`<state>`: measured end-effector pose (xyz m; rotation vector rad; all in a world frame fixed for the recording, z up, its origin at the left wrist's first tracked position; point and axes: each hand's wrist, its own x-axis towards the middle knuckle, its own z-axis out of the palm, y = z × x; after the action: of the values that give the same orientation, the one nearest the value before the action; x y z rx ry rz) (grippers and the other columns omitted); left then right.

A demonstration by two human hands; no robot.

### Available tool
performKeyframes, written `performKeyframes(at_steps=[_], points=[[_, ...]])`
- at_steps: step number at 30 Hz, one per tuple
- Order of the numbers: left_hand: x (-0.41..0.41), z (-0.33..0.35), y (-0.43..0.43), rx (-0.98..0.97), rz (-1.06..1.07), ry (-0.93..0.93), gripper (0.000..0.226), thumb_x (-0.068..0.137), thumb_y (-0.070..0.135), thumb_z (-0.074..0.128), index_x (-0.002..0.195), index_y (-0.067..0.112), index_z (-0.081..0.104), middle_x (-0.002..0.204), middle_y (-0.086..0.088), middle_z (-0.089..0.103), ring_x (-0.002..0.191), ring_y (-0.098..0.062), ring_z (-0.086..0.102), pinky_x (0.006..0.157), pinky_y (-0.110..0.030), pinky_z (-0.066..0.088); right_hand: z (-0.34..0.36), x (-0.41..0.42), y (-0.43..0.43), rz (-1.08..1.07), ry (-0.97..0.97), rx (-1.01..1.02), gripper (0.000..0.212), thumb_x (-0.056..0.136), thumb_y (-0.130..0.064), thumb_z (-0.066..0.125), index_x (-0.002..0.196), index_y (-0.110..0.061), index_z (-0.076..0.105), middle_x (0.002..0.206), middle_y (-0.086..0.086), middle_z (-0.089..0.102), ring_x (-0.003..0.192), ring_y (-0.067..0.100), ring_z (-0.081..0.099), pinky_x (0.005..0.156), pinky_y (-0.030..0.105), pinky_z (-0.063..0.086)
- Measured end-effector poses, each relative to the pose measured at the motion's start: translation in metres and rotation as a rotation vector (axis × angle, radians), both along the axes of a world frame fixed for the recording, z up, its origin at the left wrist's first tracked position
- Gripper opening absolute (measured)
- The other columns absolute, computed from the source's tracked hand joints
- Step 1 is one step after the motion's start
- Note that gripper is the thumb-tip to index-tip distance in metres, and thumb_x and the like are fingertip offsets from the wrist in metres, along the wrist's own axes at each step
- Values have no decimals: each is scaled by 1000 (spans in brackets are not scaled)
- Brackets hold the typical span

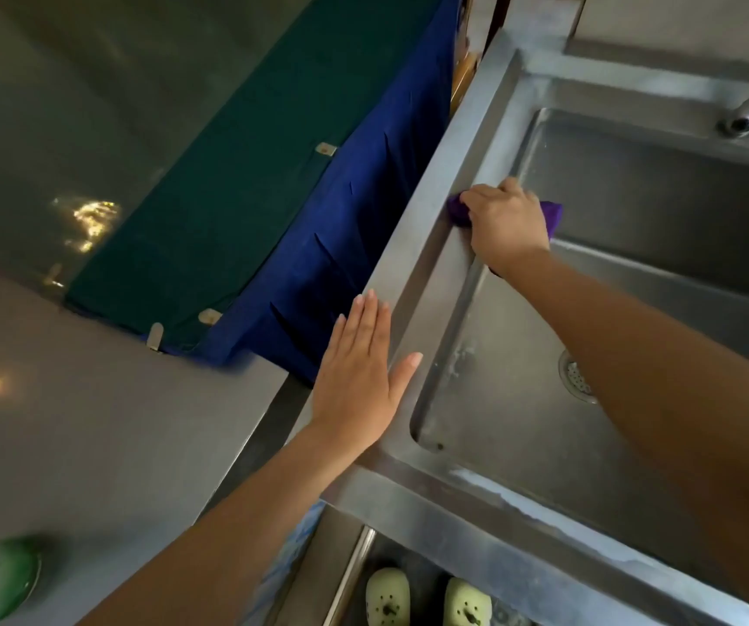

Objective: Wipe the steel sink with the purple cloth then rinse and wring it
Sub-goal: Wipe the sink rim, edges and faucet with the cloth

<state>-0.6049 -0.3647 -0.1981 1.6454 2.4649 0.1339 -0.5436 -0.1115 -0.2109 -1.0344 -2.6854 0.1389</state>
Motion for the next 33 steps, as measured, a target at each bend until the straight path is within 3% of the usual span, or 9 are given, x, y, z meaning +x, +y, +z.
performKeyframes(at_steps=[3,7,10,14,21,27,30,33], points=[[-10,2,37,13,-1,8,85,82,60,-12,149,9,0,159,-8,-4,145,-16,-12,117,-31,-8,-2,-2,-1,-36,54,-2,25,83,-4,46,102,-5,62,115,10,64,100,36,48,78,39,33],[-17,1,76,-14,3,32,81,86,59,-1,149,8,2,159,-9,-2,146,-19,-7,118,-32,-6,-4,7,-5,85,71,40,23,80,-9,48,97,-5,63,105,9,67,94,37,51,72,42,37],[-19,-2,92,-14,12,57,81,86,59,-6,149,8,2,159,-10,-1,147,-19,-6,119,-34,-4,-4,14,-4,179,86,64,29,80,-15,44,98,-7,65,101,6,69,87,36,53,67,41,41],[-18,-6,95,23,19,94,83,87,61,-7,149,7,3,159,-11,2,147,-20,-4,119,-34,-2,-11,9,13,138,106,71,23,79,-5,53,97,-10,67,102,4,70,82,35,54,66,40,43],[-18,-8,95,36,11,108,81,89,62,-5,149,7,1,158,-9,2,144,-18,-9,117,-34,-3,-3,-16,77,-54,60,-61,26,87,0,41,103,-6,61,111,8,63,100,34,46,79,39,33],[-18,-10,96,8,15,154,77,95,58,6,147,4,17,156,-13,19,145,-24,12,116,-43,13,-2,-36,103,-216,20,-169,35,91,-5,35,123,-10,49,131,9,52,119,33,39,94,42,34],[-18,-9,95,4,9,122,80,93,61,3,148,5,12,157,-12,13,145,-23,6,117,-41,9,4,-45,116,-282,-9,-251,38,95,-11,31,132,-8,42,140,16,41,127,36,35,104,46,32],[-17,-5,95,2,0,71,82,88,62,-3,149,7,-1,159,-9,-4,146,-20,-9,118,-37,-5,3,-43,131,-299,62,-390,38,96,-19,33,132,-13,45,136,25,40,119,43,44,104,48,35]])
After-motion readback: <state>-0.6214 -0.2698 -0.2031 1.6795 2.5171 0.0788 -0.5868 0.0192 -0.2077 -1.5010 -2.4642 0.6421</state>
